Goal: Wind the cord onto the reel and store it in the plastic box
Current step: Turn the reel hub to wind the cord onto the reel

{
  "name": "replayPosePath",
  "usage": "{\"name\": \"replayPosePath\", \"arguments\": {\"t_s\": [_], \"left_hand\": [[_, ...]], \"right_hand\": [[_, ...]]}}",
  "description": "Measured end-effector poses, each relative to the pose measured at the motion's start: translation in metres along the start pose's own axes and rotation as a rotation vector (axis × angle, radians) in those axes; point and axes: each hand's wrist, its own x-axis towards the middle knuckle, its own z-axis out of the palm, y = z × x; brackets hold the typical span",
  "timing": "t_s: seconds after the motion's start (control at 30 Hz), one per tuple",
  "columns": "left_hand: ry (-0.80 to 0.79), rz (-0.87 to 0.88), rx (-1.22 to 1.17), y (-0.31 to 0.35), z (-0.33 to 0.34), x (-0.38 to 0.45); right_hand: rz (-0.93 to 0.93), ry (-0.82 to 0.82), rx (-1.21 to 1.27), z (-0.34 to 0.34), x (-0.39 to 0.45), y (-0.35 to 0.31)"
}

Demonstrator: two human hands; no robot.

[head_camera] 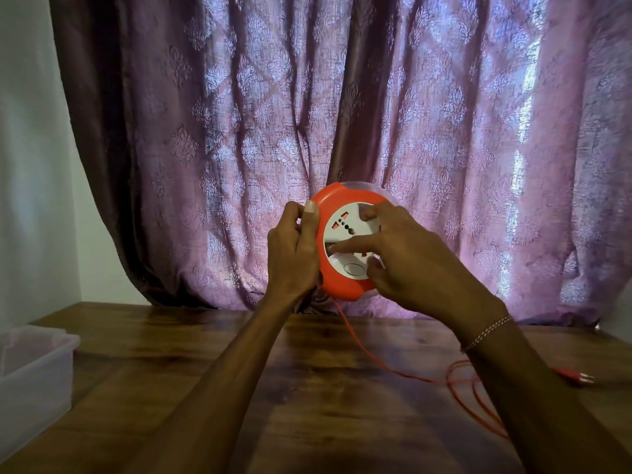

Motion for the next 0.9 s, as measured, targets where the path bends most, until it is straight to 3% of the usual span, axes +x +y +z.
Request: {"name": "replayPosePath", "arguments": {"t_s": [0.1,0.43,0.67,0.9], "left_hand": [[0.017,-0.016,-0.012,-0.001,0.000,0.001],[-0.004,0.019,-0.027,0.000,-0.003,0.001],[0.003,0.006,-0.034,0.005,-0.002,0.002],[-0.001,0.022,-0.033,0.007,-0.001,0.000]], "right_hand": [[0.006,0.030,-0.115,0.001,0.000,-0.006],[0.068,0.174,-0.163,0.008,-0.001,-0.003],[0.274,0.441,0.086,0.020,0.005,-0.009],[0.415,0.431,0.274,0.032,0.010,-0.006]]}}
